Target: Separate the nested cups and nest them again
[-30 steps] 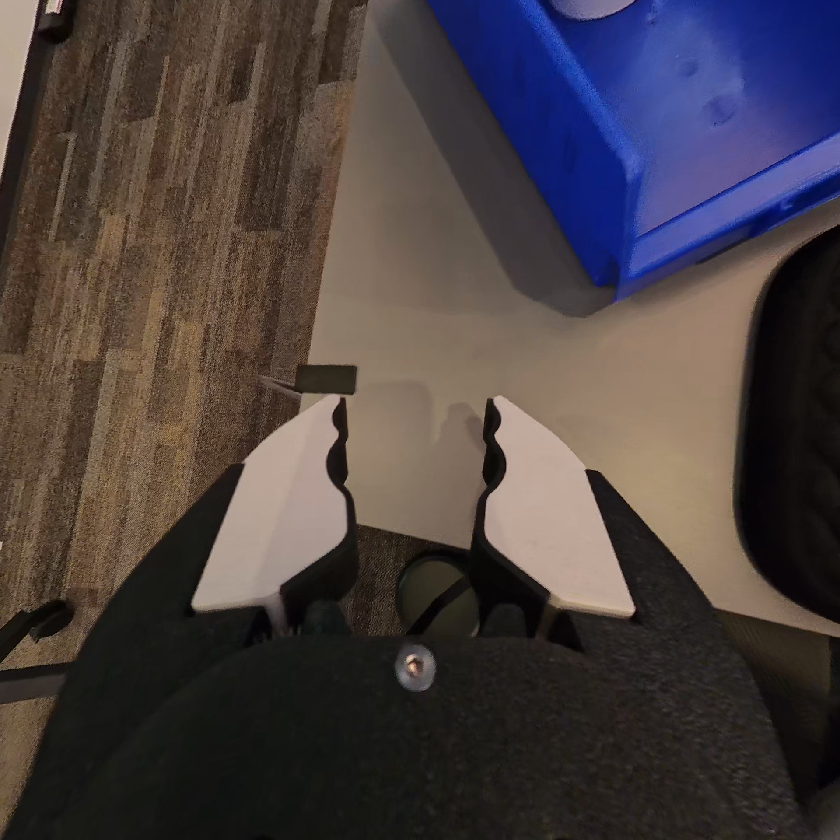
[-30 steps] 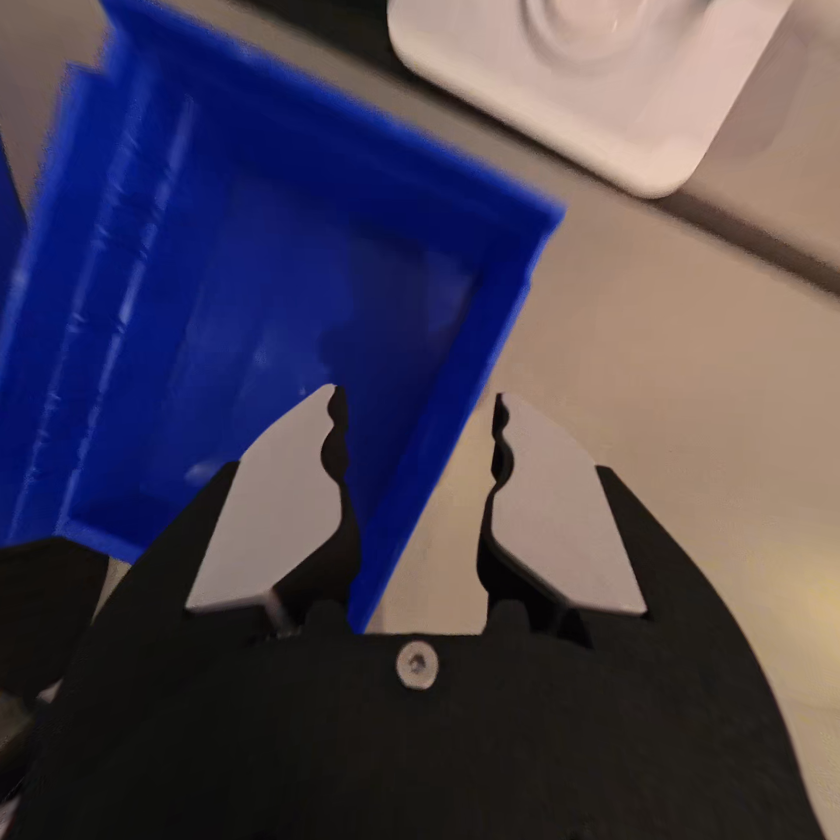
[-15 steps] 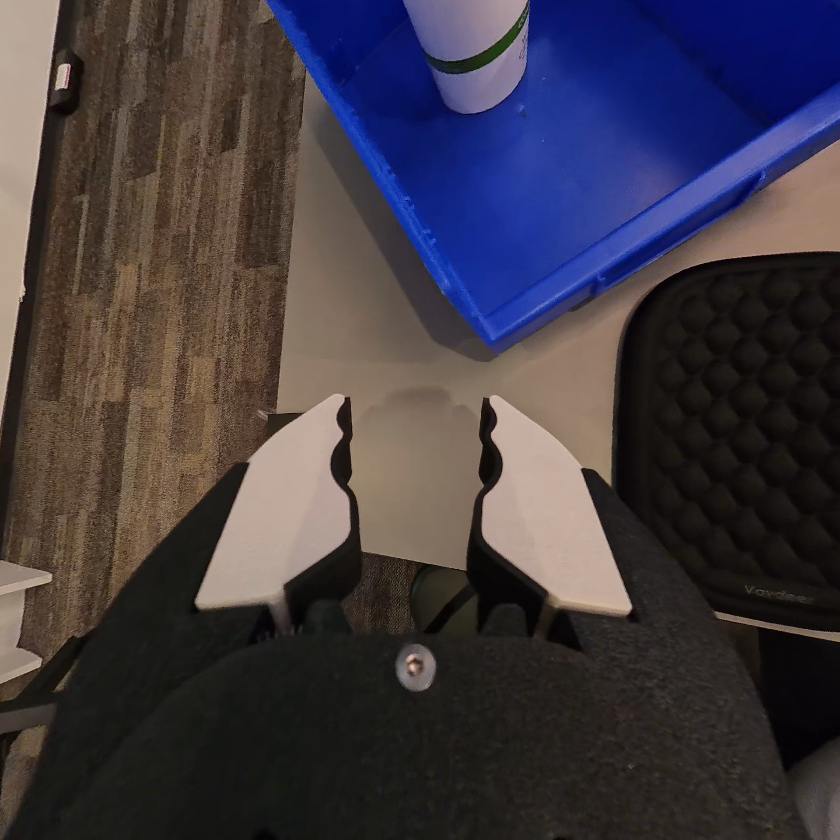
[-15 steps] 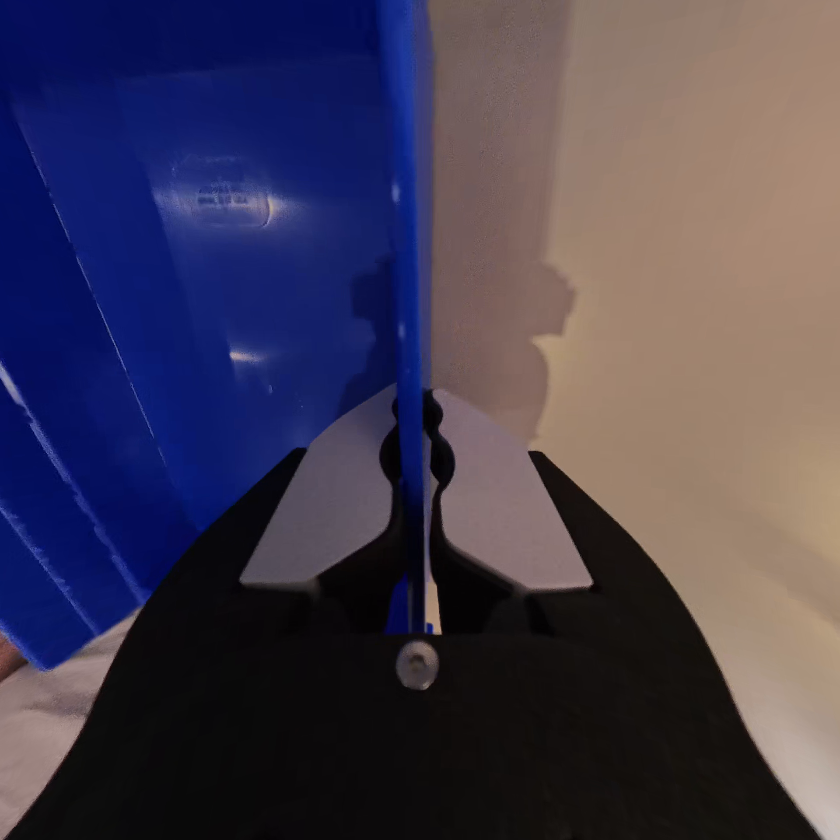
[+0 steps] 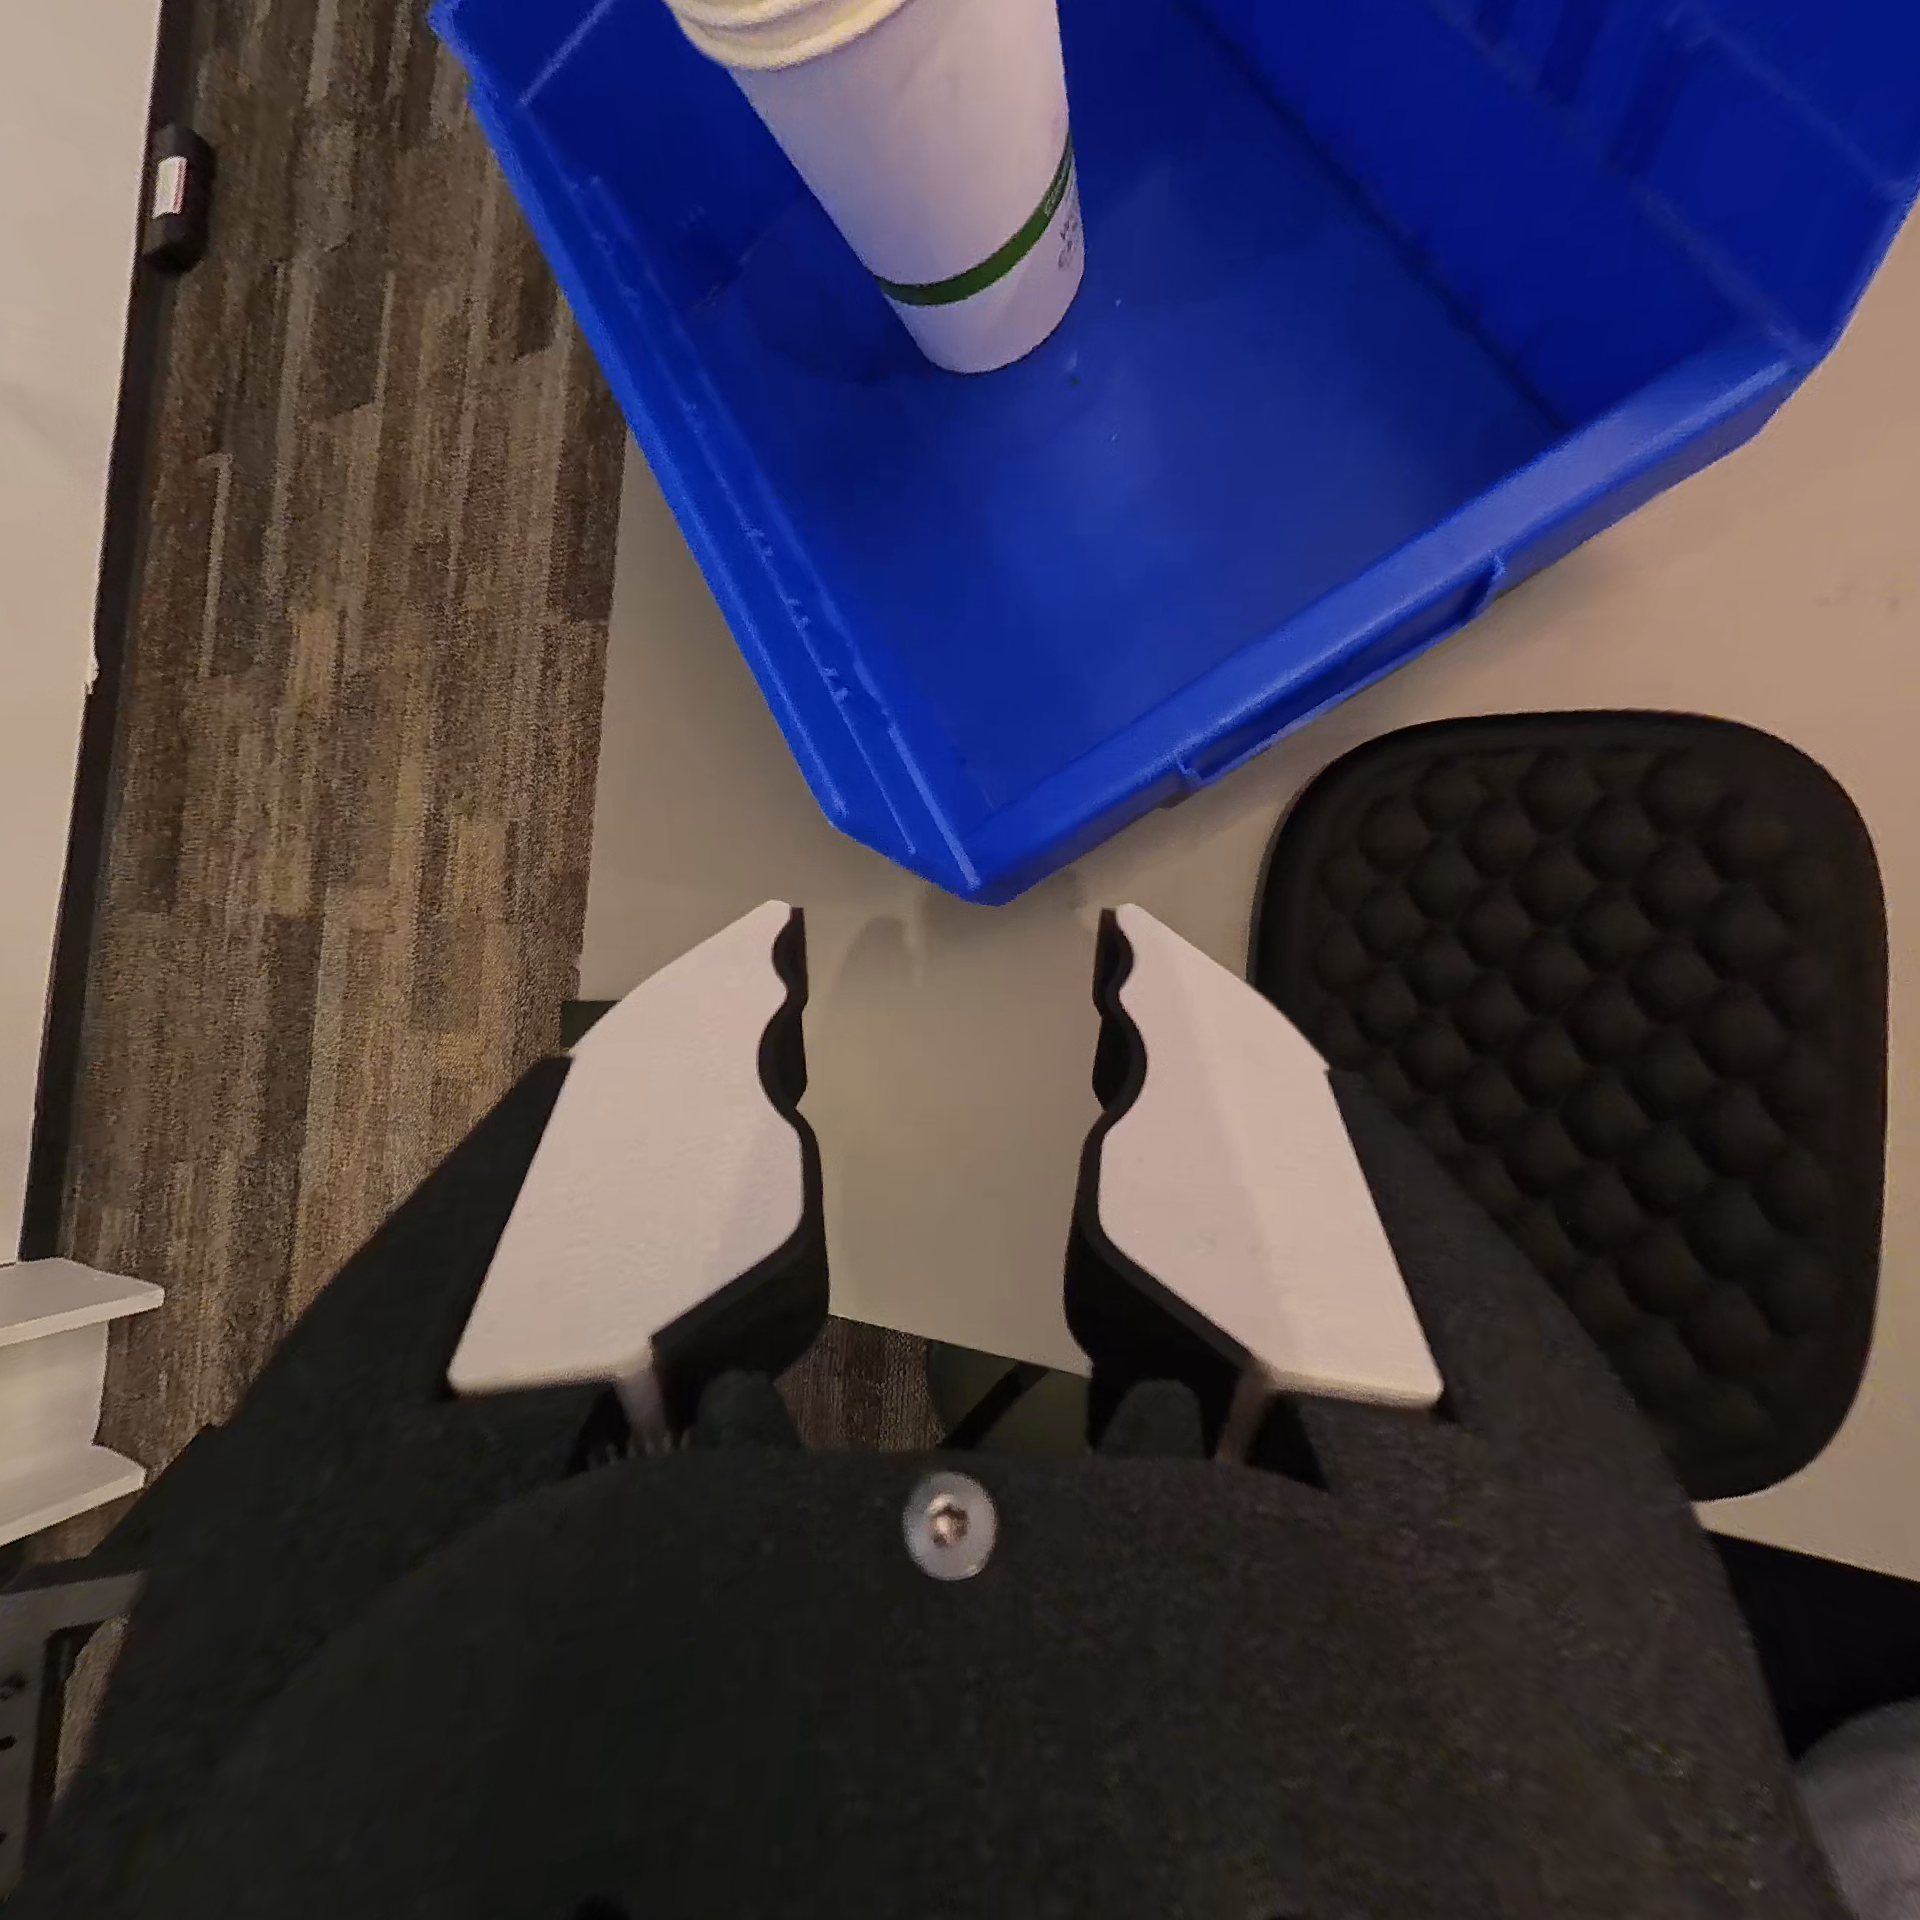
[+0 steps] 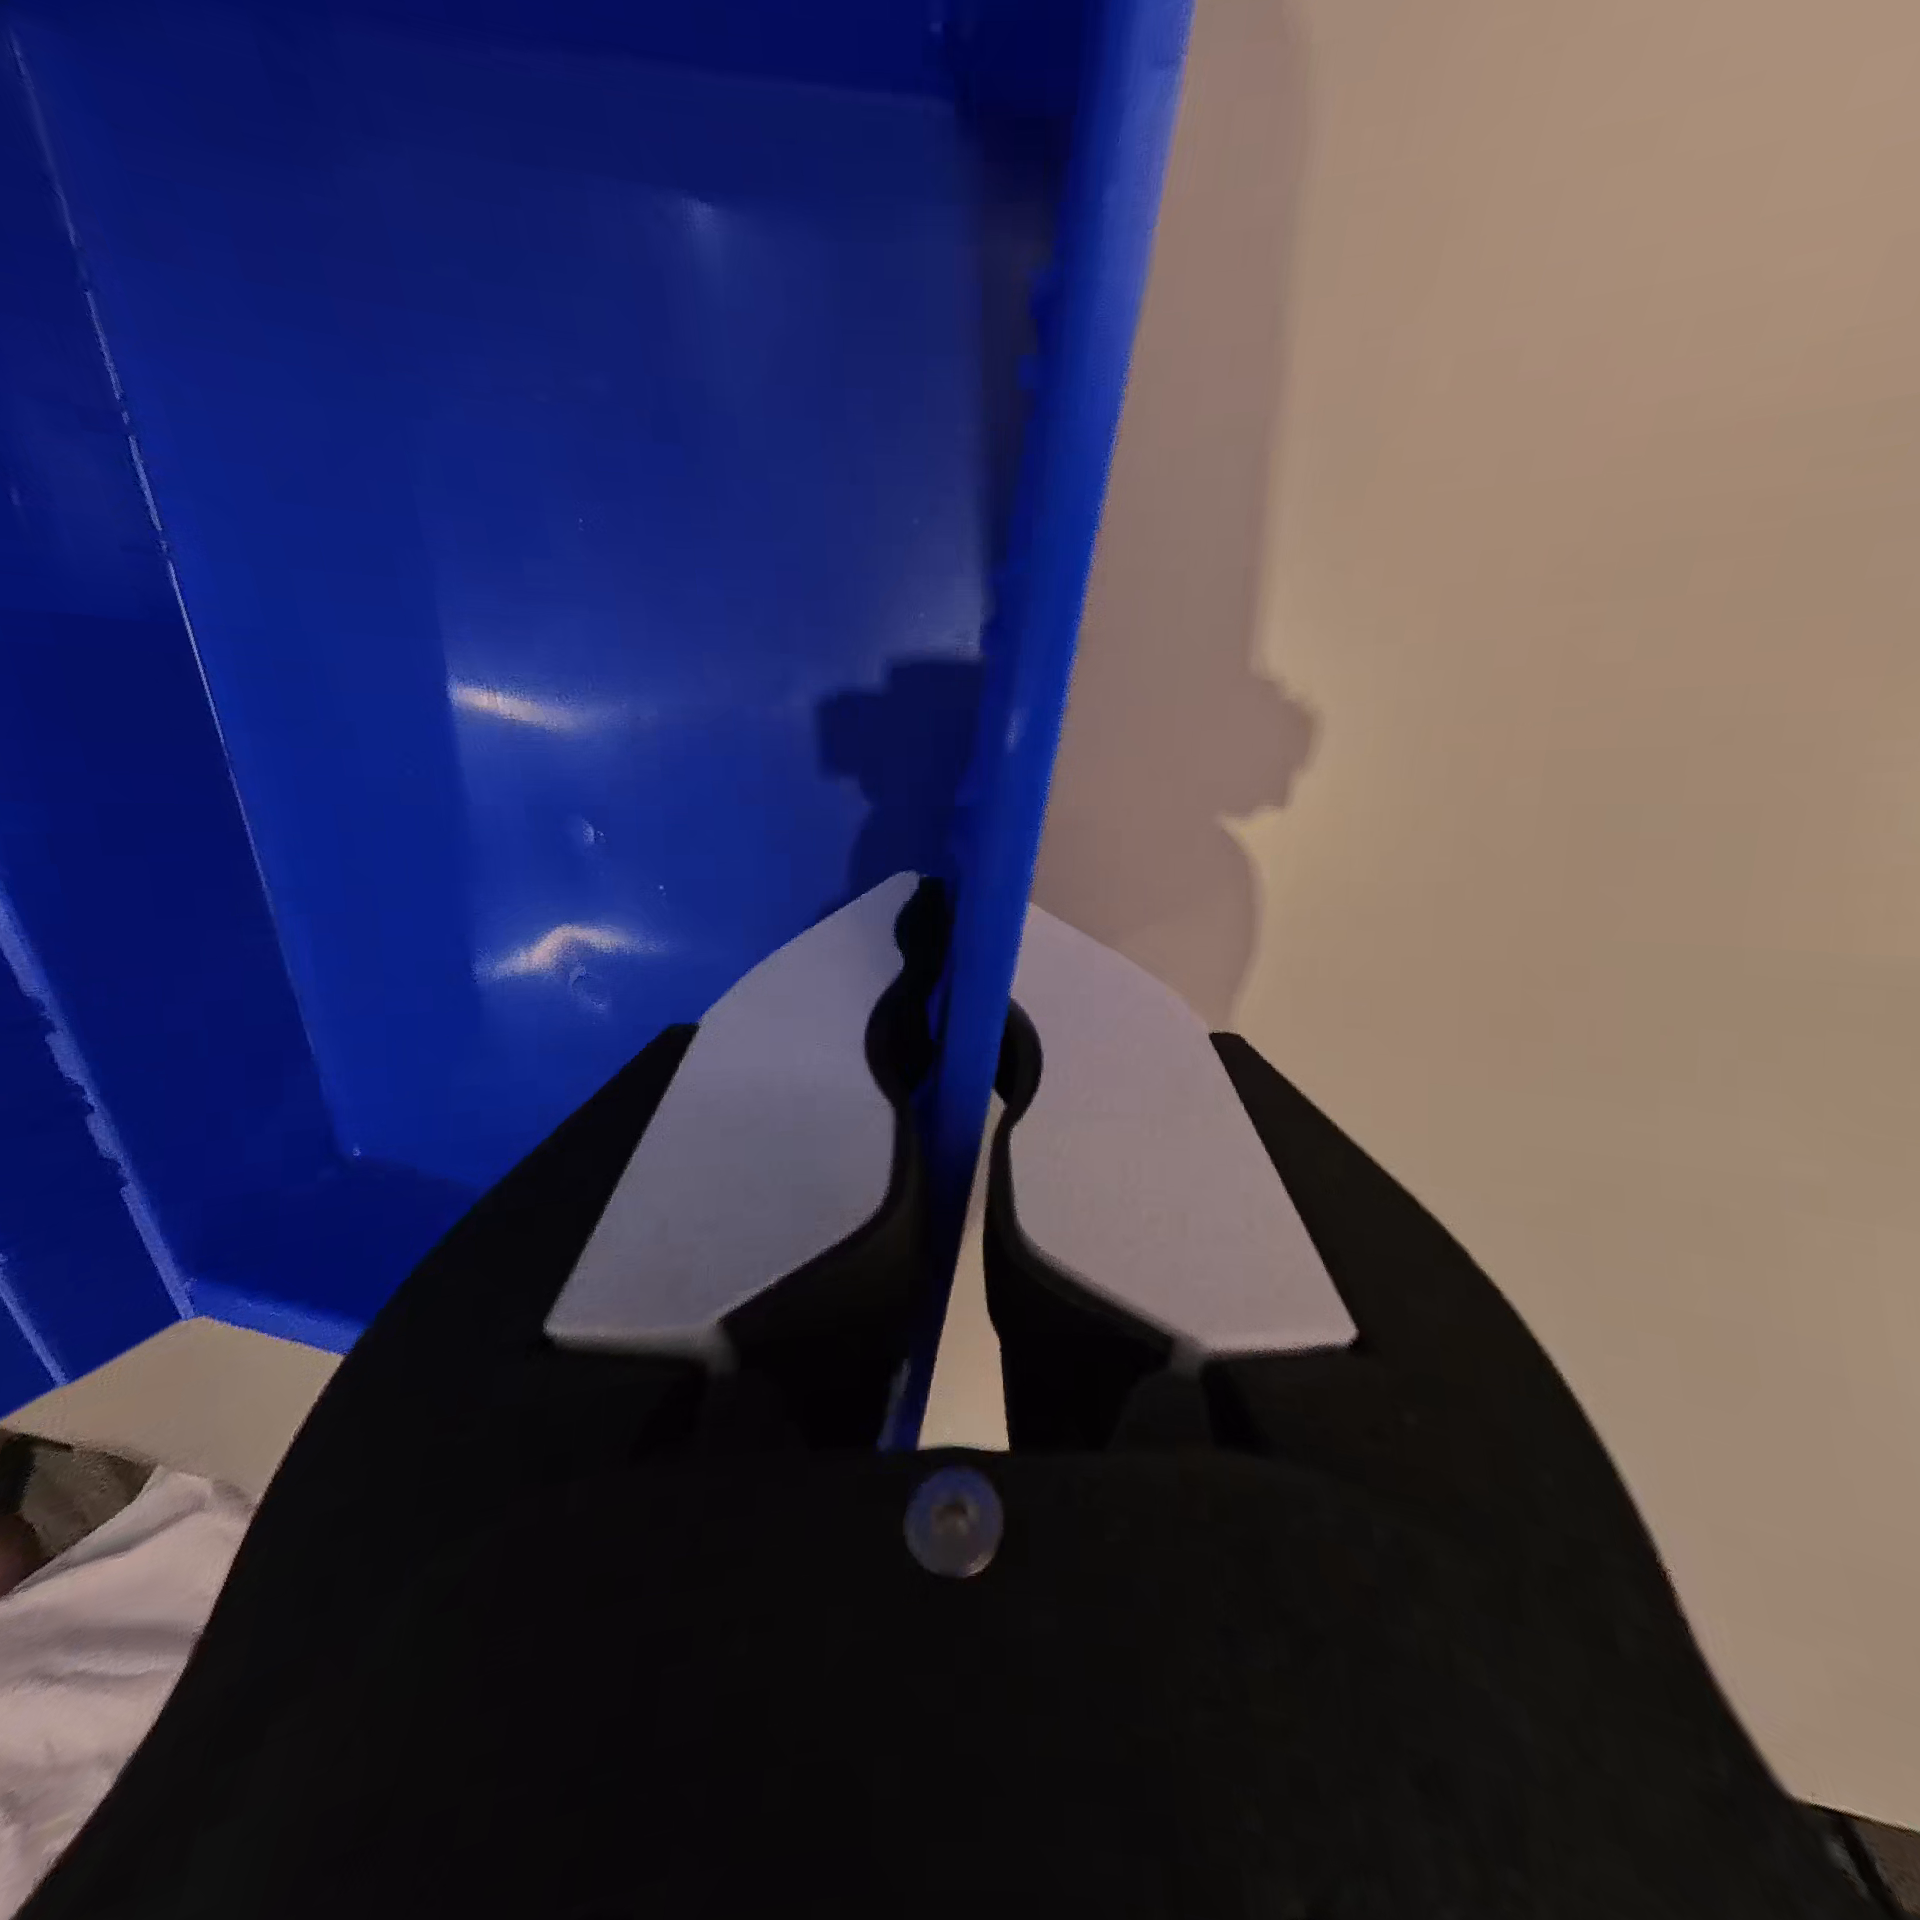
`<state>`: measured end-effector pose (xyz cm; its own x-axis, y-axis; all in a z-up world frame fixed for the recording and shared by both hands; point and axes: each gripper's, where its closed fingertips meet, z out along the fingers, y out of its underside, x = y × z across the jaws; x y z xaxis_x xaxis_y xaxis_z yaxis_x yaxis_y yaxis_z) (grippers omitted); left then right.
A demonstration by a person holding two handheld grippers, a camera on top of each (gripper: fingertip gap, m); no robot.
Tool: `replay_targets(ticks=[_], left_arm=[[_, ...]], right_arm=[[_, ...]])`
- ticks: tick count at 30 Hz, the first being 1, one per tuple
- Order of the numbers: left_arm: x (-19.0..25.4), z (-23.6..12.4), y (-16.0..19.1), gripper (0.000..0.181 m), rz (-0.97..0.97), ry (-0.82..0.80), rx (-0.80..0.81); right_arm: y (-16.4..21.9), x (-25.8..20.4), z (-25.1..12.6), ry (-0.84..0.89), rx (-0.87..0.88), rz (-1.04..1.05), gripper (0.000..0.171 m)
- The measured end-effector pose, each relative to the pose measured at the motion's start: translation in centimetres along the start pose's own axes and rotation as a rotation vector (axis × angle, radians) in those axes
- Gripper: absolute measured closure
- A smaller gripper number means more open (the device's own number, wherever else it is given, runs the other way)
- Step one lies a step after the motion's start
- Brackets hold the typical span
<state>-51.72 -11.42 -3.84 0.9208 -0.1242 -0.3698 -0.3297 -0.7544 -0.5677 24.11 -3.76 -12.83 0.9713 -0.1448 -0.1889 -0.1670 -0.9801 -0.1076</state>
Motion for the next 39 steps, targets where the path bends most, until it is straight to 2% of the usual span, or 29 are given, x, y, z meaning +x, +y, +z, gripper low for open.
replay_targets(ticks=[5,11,14,17,20,23,28,31,32,39], left_arm=[[-0.8,-0.5,-1.1,0.128,-0.056,-0.034,0.016],[-2.1,-1.0,-2.1,0.125,-0.099,-0.075,0.035],[-4.0,-1.2,-3.5,0.119,-0.178,-0.057,0.097],[-5.7,0.1,-5.1,0.115,-0.288,0.03,0.138],[-6.0,2.8,-4.7,0.113,-0.342,0.08,0.008],[-4.6,5.4,-6.0,0.123,-0.354,0.107,-0.012],[-4.1,11.2,-5.0,0.125,-0.29,0.064,-0.238],[-5.1,12.7,-4.2,0.144,-0.221,0.004,-0.326],[-5.6,12.8,-4.2,0.158,-0.2,-0.01,-0.336],[-5.1,13.4,-3.7,0.161,-0.246,0.126,-0.404]], right_arm=[[1.8,4.9,-1.1,0.0,0.01,0.069,0.165],[2.0,5.8,-1.3,0.023,0.041,0.02,0.165],[1.3,4.8,-2.1,-0.031,0.133,0.008,0.145],[-0.1,4.3,-4.9,-0.054,0.311,0.008,0.127],[-1.2,3.1,-9.0,-0.073,0.494,-0.006,0.117],[-1.8,0.6,-12.9,-0.136,0.646,-0.043,0.12],[-1.7,-2.4,-17.5,-0.159,0.826,-0.119,0.123],[-1.1,-3.6,-18.4,-0.175,0.889,-0.178,0.127],[-0.9,-3.7,-18.4,-0.177,0.888,-0.194,0.128],[-1.3,-4.1,-17.4,-0.243,0.863,-0.223,0.131]])
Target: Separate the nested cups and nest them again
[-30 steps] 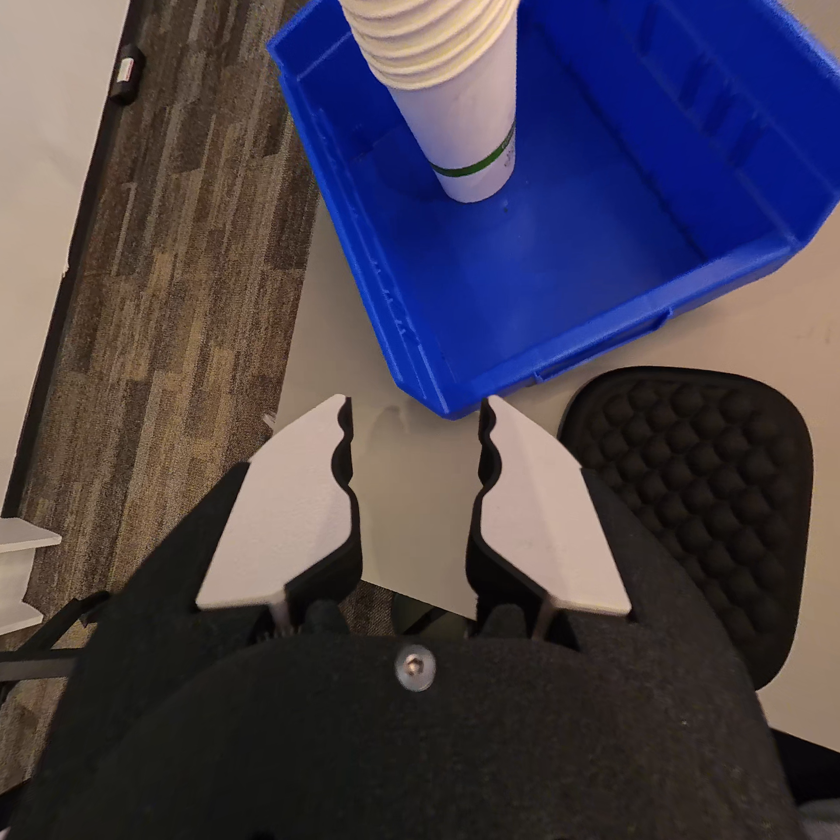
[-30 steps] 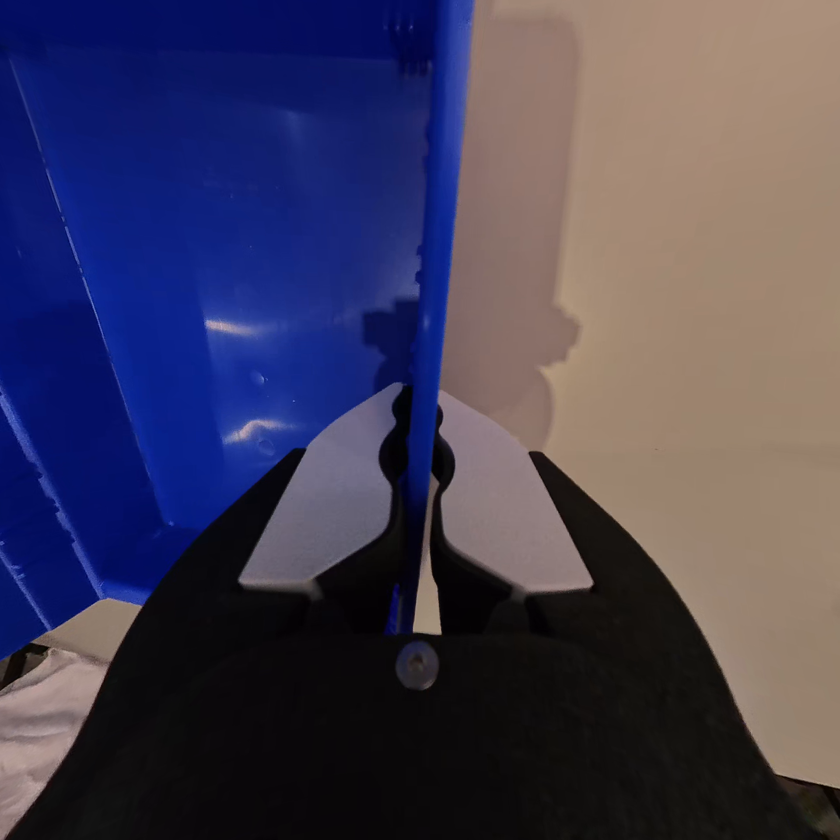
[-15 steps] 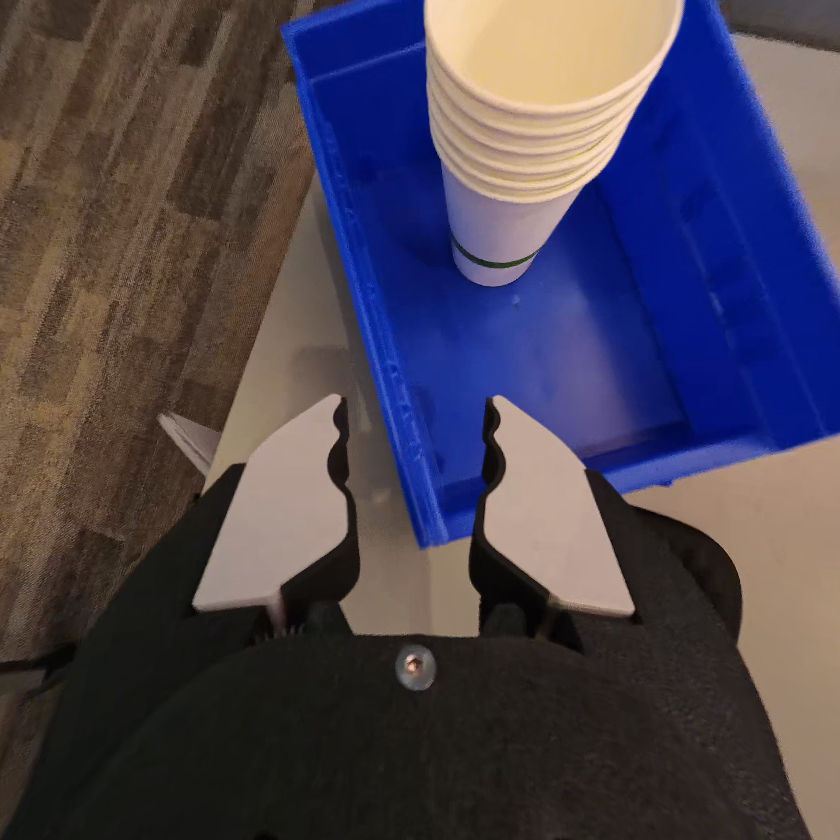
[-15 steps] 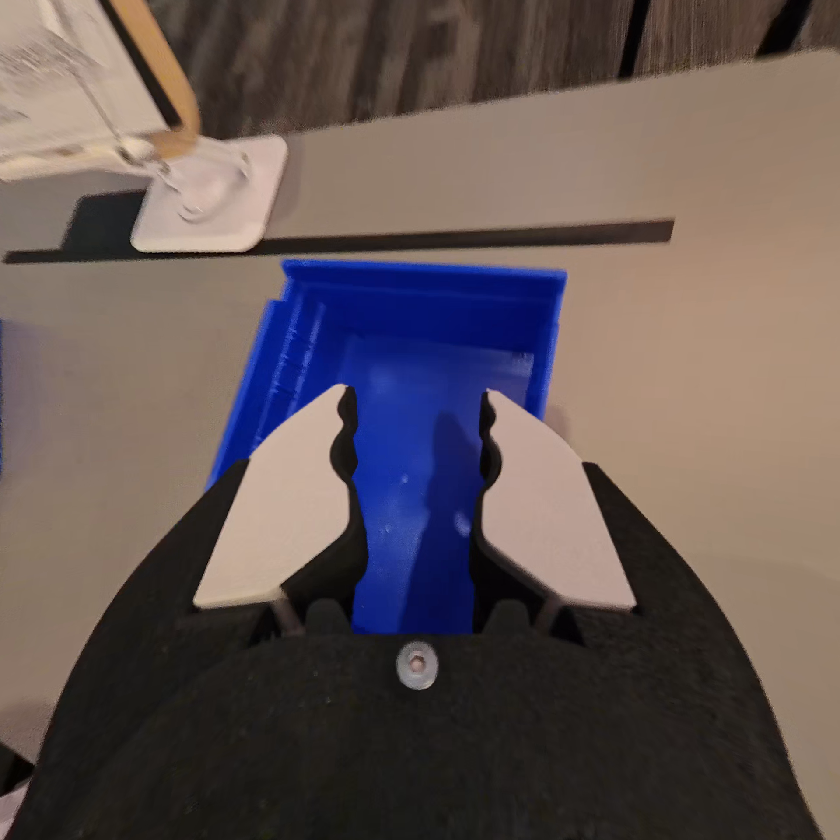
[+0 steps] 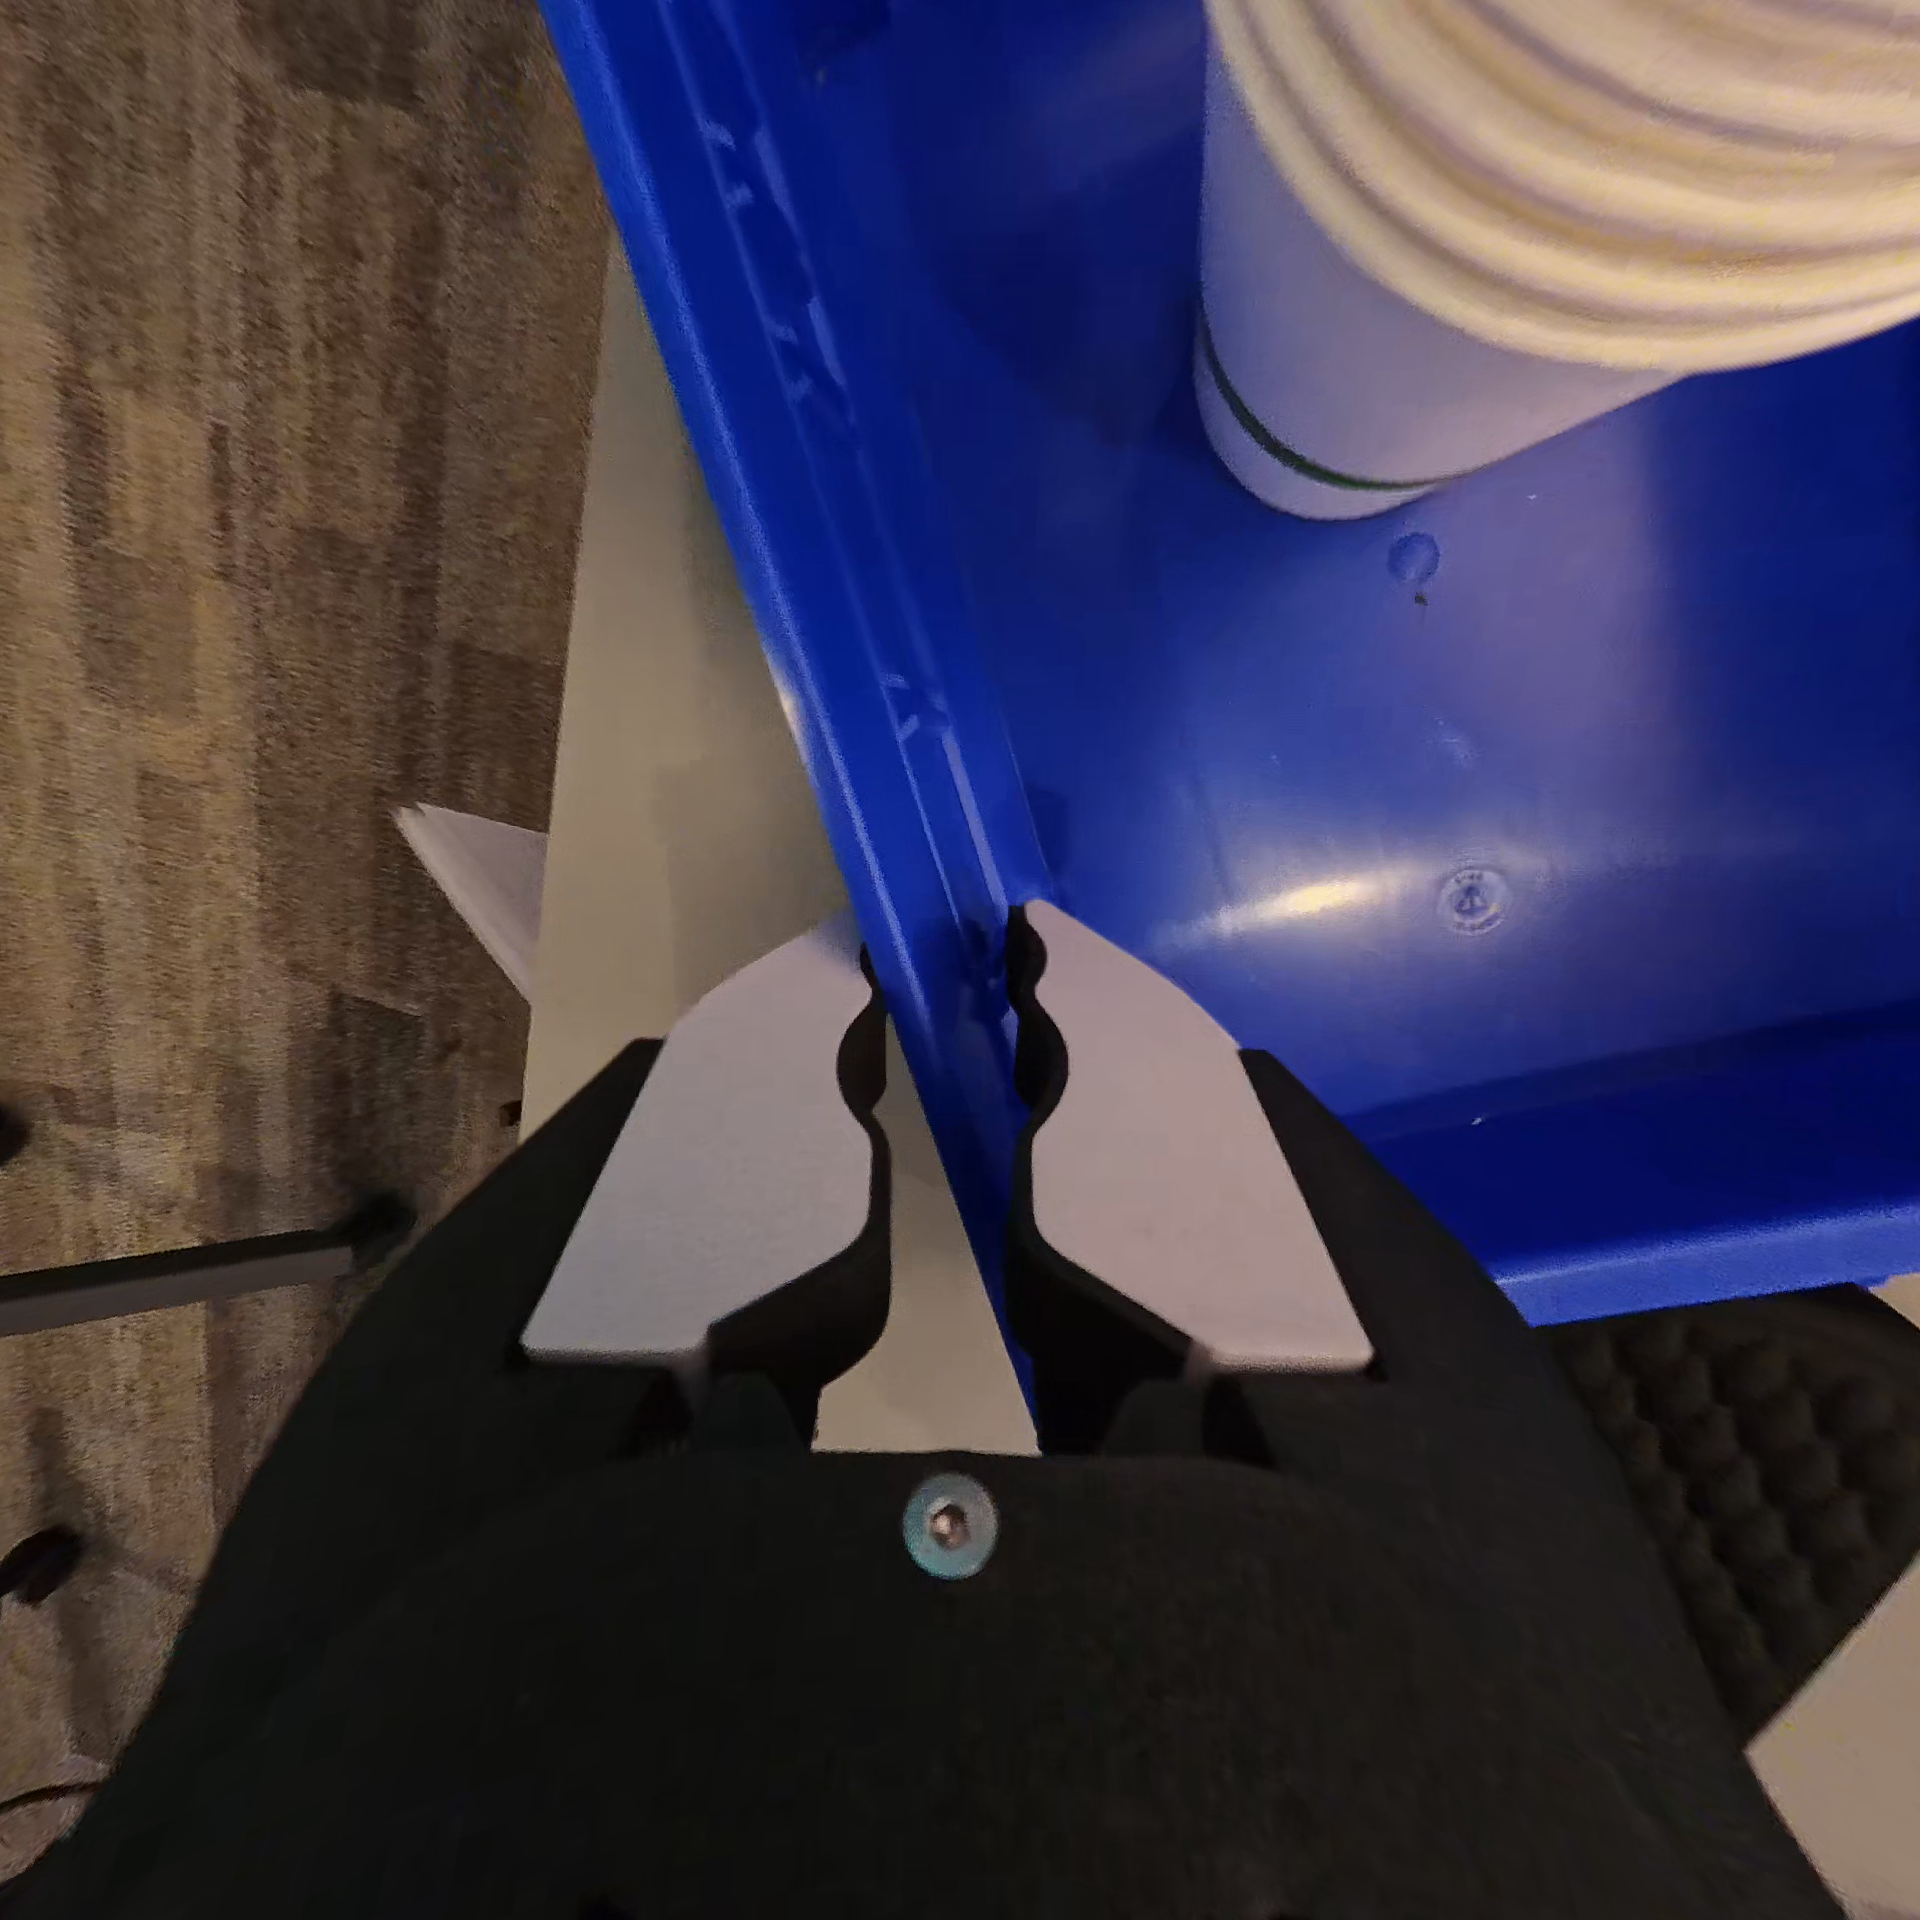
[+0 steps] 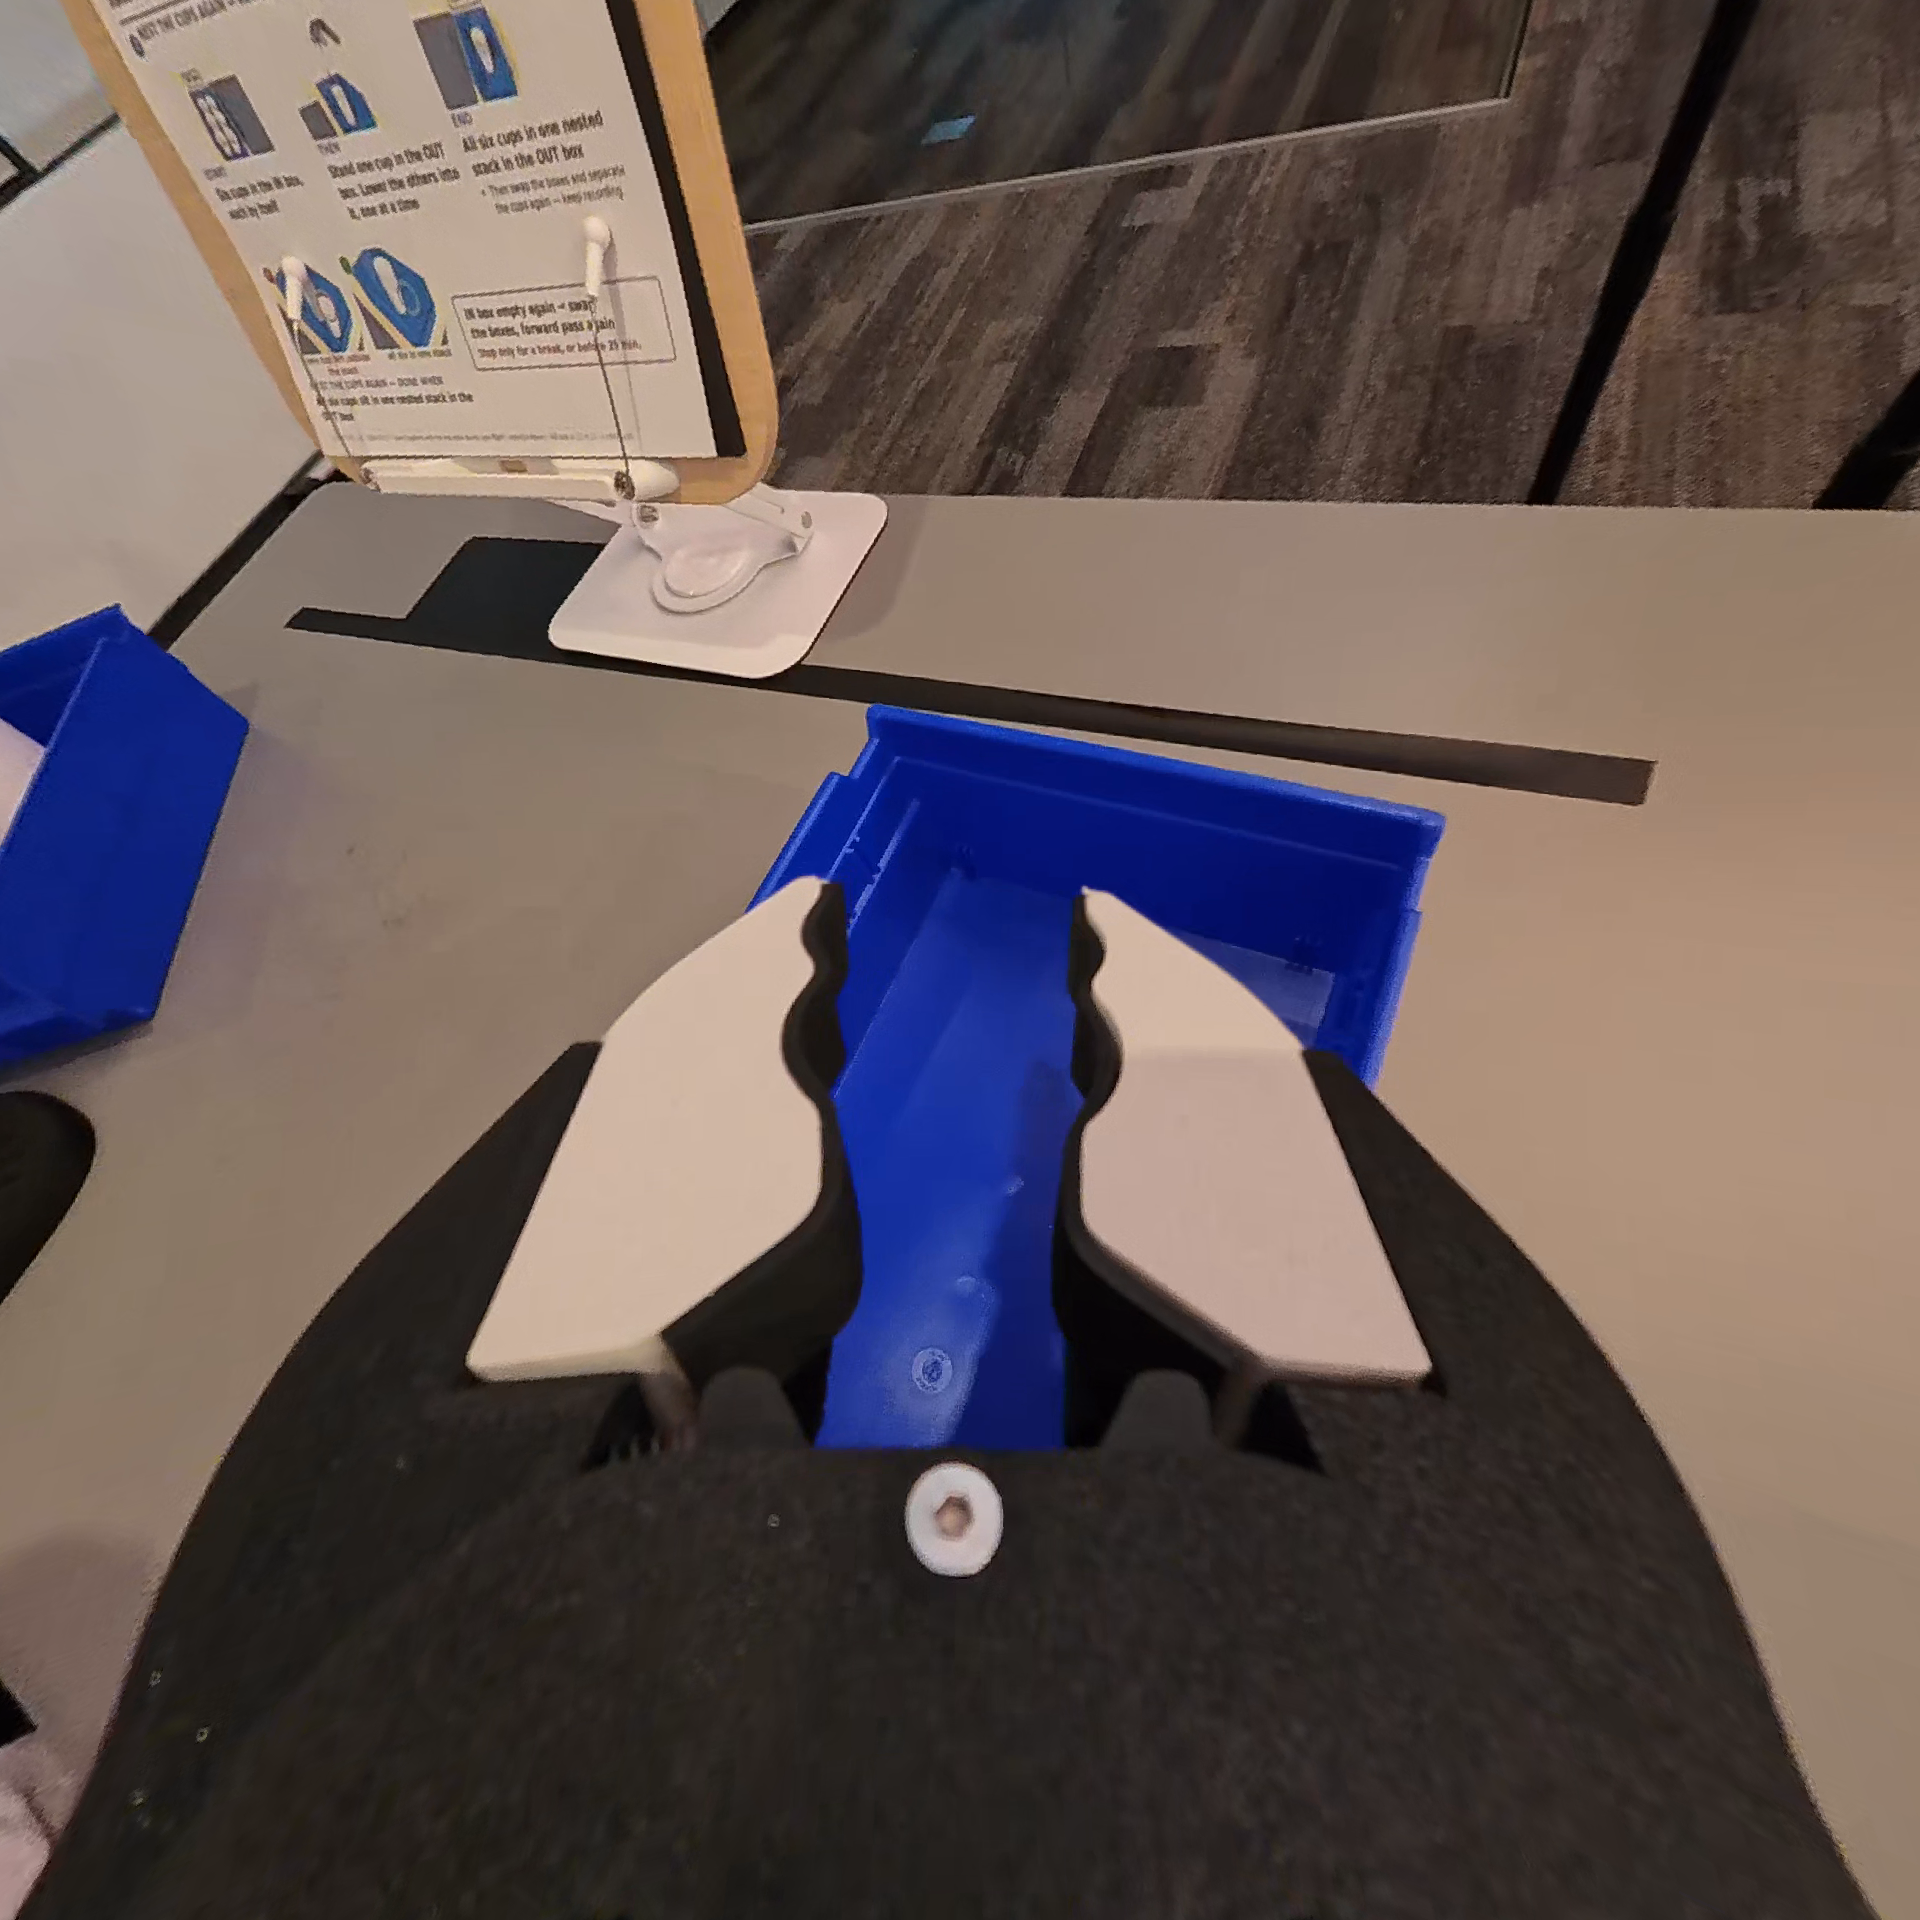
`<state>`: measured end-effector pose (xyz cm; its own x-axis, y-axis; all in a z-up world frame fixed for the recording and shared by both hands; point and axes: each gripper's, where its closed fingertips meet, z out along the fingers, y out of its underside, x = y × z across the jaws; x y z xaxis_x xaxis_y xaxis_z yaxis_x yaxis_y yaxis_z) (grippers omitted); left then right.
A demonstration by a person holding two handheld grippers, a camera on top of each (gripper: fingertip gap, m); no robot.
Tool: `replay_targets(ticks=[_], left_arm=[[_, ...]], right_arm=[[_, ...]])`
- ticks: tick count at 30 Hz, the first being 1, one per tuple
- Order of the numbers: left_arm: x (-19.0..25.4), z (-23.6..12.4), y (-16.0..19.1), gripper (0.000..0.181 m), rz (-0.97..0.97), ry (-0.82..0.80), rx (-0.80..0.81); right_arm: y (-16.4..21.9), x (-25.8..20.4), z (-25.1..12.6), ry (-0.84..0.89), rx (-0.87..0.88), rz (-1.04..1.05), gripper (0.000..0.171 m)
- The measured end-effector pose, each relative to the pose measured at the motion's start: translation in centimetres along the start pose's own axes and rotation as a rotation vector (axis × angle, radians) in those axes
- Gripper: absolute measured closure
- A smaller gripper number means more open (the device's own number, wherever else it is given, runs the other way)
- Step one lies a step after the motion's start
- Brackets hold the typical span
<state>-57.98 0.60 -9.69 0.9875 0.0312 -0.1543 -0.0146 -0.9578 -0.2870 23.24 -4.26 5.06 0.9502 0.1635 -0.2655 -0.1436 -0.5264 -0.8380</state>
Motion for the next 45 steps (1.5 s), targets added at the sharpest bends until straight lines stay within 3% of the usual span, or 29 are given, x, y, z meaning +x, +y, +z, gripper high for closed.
replay_targets(ticks=[4,9,17,29,39,42,45], left_arm=[[0.3,1.6,0.3,0.157,0.038,0.004,-0.06],[2.1,1.9,-1.8,0.171,0.043,0.178,0.009],[5.4,2.0,-3.7,0.171,0.401,0.25,0.035],[7.9,2.0,-4.8,0.175,0.248,0.263,-0.009],[8.0,2.0,-4.9,0.173,0.249,0.238,-0.004],[7.8,2.0,-5.1,0.169,0.289,0.205,0.024],[7.2,0.8,-6.5,0.16,0.31,0.139,0.162]], right_arm=[[0.4,0.0,0.5,-0.008,-0.022,-0.007,0.132],[0.2,-0.4,0.0,-0.019,-0.002,-0.01,0.134],[0.8,-0.3,0.3,-0.024,-0.029,-0.005,0.135],[1.7,-0.7,1.1,-0.018,-0.08,-0.04,0.135],[2.1,-0.6,1.6,-0.036,-0.095,-0.028,0.135],[2.2,-0.5,1.6,-0.035,-0.101,-0.024,0.135],[2.3,-0.2,1.4,-0.022,-0.1,-0.019,0.135]])
